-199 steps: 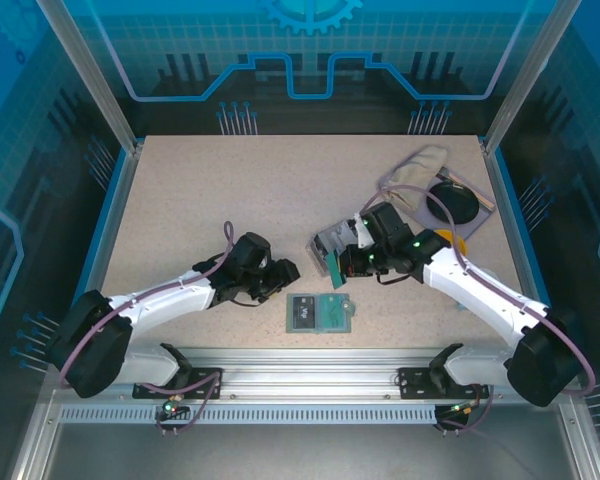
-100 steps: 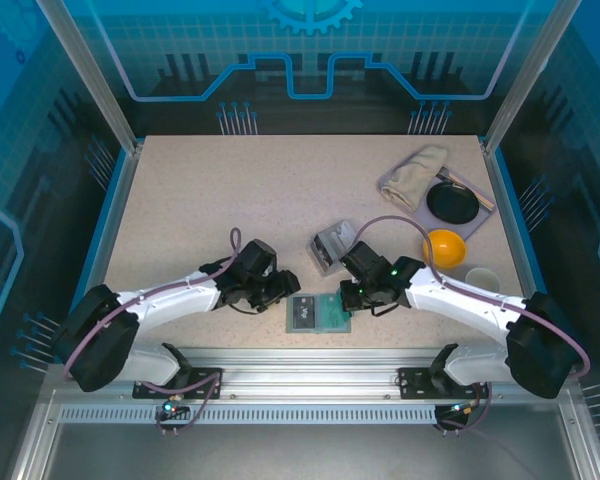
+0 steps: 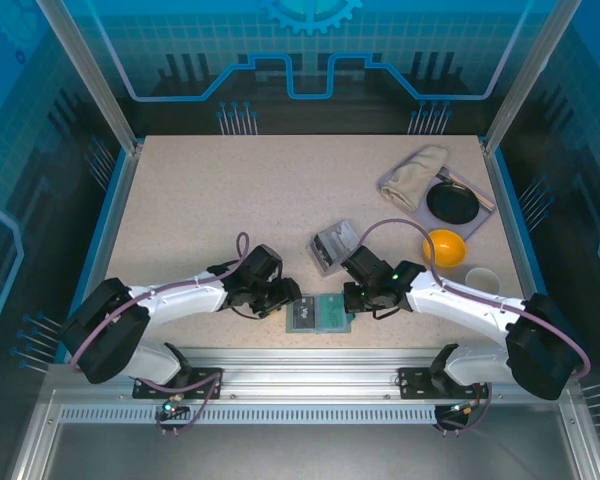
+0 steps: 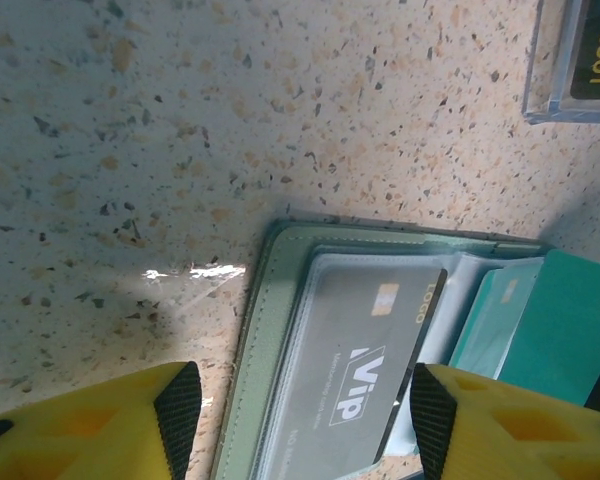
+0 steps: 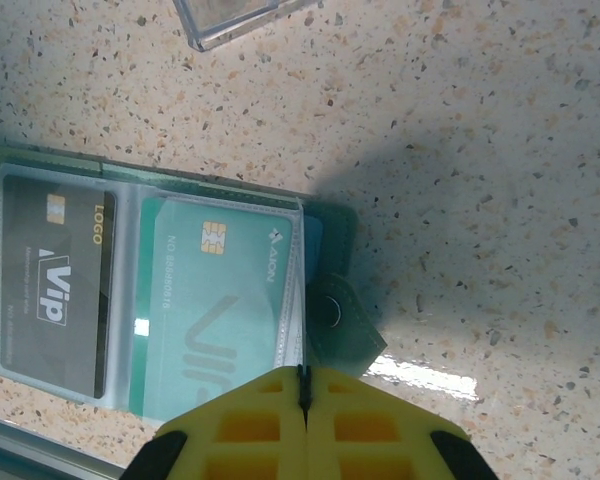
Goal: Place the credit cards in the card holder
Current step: Flip over the card slot in the card holder.
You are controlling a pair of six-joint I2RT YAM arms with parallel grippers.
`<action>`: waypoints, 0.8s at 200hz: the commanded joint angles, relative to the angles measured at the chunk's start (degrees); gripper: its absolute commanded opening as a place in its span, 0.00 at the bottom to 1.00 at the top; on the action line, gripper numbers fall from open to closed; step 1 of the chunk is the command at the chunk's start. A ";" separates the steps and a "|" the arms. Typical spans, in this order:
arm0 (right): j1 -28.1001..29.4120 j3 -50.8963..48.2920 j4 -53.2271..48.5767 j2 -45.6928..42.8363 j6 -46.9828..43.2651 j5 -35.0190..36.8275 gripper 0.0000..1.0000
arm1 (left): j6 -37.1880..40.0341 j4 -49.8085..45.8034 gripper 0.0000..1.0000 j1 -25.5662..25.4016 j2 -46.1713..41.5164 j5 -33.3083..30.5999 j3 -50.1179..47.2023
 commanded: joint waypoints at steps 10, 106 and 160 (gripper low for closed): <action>0.22 -2.40 1.29 -0.25 2.75 -0.67 0.01 | 0.00 0.56 0.60 -0.68 1.37 0.89 -1.39; -1.33 -4.32 1.74 -4.60 4.37 -1.79 0.01 | -1.21 2.58 0.56 -2.40 4.16 1.06 -1.54; -1.92 -6.00 5.81 -3.70 5.61 -5.12 0.01 | -1.39 3.24 0.52 -3.02 5.19 1.22 -1.27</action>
